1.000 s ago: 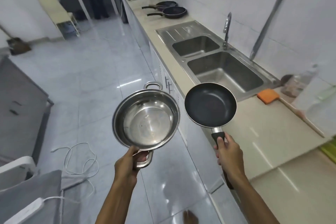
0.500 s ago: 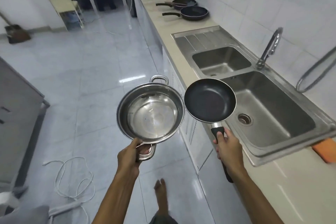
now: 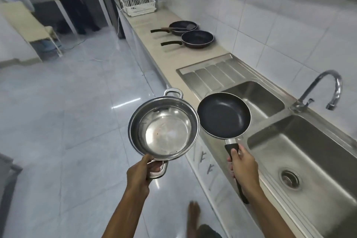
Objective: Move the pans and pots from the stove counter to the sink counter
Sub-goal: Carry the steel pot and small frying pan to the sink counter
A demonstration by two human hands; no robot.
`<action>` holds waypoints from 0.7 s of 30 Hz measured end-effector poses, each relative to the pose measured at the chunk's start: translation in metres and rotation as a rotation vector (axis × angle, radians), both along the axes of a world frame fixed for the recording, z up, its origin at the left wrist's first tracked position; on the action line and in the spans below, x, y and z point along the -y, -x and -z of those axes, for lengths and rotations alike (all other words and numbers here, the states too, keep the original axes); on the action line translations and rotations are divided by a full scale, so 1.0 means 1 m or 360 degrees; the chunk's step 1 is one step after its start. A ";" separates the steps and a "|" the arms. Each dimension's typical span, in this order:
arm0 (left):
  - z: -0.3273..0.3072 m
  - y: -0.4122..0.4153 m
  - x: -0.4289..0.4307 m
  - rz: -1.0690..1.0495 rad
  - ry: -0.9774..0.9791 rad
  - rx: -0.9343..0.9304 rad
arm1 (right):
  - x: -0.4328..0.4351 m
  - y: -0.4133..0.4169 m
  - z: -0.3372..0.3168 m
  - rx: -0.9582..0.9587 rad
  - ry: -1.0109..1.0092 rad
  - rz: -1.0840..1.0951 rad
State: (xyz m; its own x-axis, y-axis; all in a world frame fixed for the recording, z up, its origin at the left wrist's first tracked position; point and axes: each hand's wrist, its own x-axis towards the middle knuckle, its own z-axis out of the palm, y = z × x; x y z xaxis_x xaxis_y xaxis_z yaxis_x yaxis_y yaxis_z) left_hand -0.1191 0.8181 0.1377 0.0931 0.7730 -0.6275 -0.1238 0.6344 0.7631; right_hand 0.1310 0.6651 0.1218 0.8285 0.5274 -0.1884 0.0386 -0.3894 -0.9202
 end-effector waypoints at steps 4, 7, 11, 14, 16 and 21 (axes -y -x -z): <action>0.006 -0.046 -0.096 0.0088 -0.0044 -0.0011 | -0.087 -0.043 0.021 0.0006 -0.0024 0.0075; 0.010 -0.085 -0.169 0.0127 -0.0061 -0.0048 | -0.157 -0.080 0.032 0.0008 -0.0040 0.0172; 0.006 -0.137 -0.265 0.0237 0.0011 -0.0138 | -0.241 -0.127 0.040 -0.0041 -0.0044 0.0283; 0.004 -0.179 -0.336 0.0351 0.0000 -0.0173 | -0.294 -0.161 0.037 -0.0078 0.0001 0.0346; 0.005 -0.205 -0.373 0.0393 -0.0018 -0.0209 | -0.317 -0.178 0.037 -0.0070 0.0020 0.0396; 0.013 -0.286 -0.462 0.0636 0.0023 -0.0155 | -0.365 -0.222 0.046 -0.0096 0.0053 0.0602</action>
